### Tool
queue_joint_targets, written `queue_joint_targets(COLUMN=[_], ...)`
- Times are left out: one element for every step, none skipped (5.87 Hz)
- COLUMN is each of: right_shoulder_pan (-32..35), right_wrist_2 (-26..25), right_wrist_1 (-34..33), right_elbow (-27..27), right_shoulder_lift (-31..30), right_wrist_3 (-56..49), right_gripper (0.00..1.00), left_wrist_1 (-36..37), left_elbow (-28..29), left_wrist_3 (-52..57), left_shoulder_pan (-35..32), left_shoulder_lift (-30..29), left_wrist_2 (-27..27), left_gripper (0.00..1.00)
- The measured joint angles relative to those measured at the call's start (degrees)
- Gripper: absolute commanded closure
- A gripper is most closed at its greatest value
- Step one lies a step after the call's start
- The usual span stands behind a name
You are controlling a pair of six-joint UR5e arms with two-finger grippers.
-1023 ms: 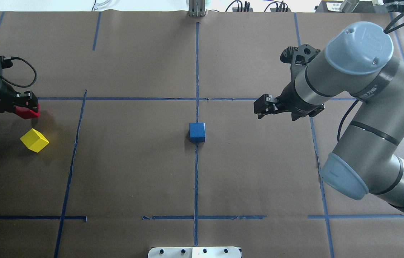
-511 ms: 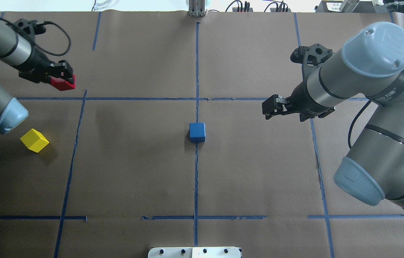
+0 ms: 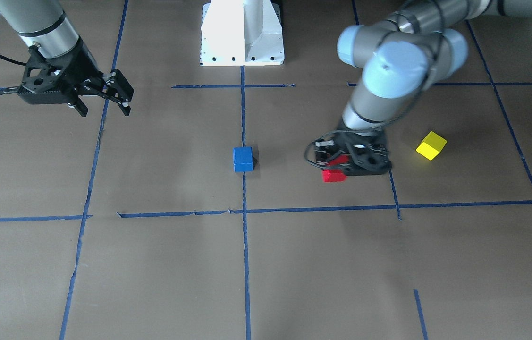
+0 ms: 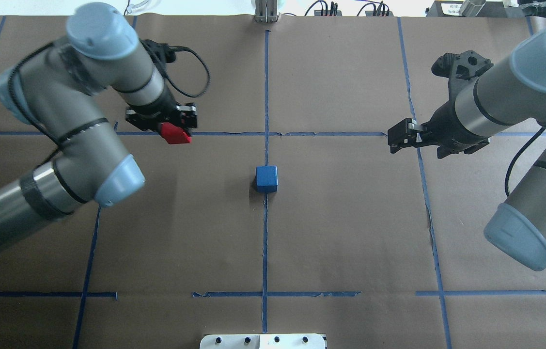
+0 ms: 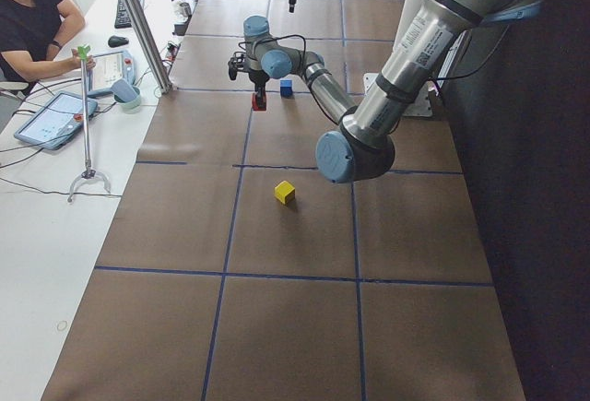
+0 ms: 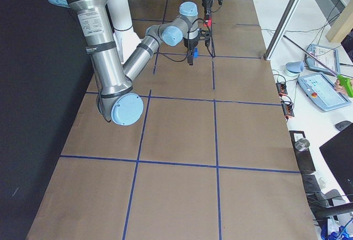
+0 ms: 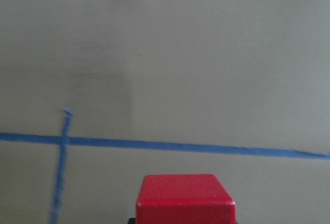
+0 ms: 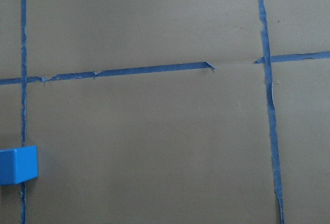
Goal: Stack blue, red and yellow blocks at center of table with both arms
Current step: 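Carry the red cube with the left gripper above the blue cube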
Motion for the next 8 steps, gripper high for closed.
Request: queue_joint_targets(right_shoulder_pan=[0.94,1.78,2.57,2.98,3.06,3.07,3.07,3.04], right_wrist_2=[0.61,0.87,1.09,1.21,1.23,1.2,1.19,1.19], right_wrist_1=[0.1,0.64,1.29,1.55,1.61,1.75,1.91,1.97], right_elbow=[0.04,0.05,-0.05,-0.14,-0.17,-0.25,-0.31,-0.34], right_shoulder_lift=[-1.33,-3.07,-4.56,-5.17,-5.32,-5.34,-5.34,-5.27], right_wrist_3=[-0.34,-1.77,-3.74,-4.75,-5.06,-5.14,-5.11,-5.03], right_gripper=[0.0,0.0,0.0,0.0,0.0,0.0,0.0,0.0], left_wrist_1=[0.51,0.55,0.52,0.53,0.6,0.65,0.73,0.84], left_elbow=[2.91,6.95,10.97,13.42,14.22,14.4,14.35,14.22], left_wrist_3=[-2.45,-3.9,-5.04,-5.56,-5.78,-5.95,-6.1,-6.43], left_shoulder_pan=[4.87,8.1,9.49,9.92,10.47,11.13,11.46,11.56], left_shoulder_lift=[-4.67,-9.14,-13.12,-15.26,-15.83,-15.99,-16.03,-15.99], left_wrist_2=[3.7,6.58,8.09,8.72,9.54,10.36,10.78,10.9], left_gripper=[0.94,0.93,0.93,0.92,0.92,0.92,0.91,0.9])
